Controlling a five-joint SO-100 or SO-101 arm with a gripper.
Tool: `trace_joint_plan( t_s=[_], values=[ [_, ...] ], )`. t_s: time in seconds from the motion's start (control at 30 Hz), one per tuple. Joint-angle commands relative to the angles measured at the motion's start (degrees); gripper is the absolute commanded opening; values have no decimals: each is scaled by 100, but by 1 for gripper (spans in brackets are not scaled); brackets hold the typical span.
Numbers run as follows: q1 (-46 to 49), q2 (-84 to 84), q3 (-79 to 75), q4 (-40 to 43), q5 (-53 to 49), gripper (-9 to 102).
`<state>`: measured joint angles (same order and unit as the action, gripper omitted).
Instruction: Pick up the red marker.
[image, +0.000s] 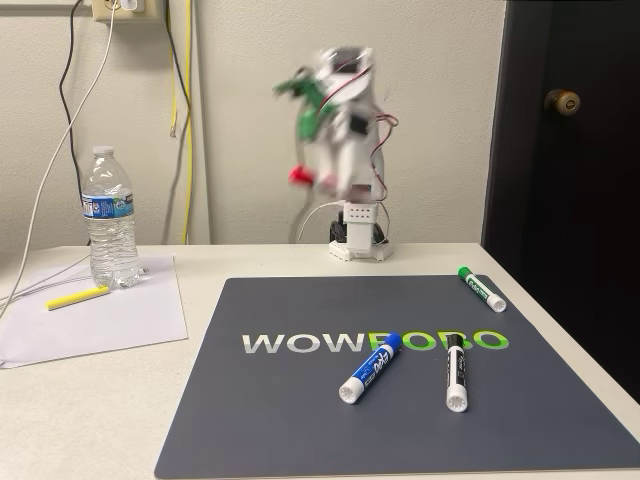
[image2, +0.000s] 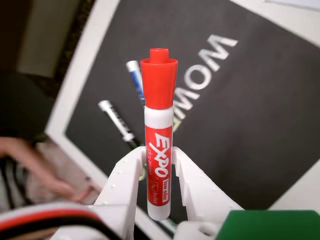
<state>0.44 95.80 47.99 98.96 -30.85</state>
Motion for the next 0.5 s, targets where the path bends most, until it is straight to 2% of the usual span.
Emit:
trace_joint_plan(
  t_s=[0.0,0.17,0.33,0.4,0.47],
  values=[
    [-879,703,-26,-369,2145,4],
    [-1635,1046,-26,-501,3630,4],
    [-1872,1503,141,-589,4061,4],
    [-1872,2109,756,-905,4069,4],
    [-1837,3076,1942,-1564,4078,4]
  ],
)
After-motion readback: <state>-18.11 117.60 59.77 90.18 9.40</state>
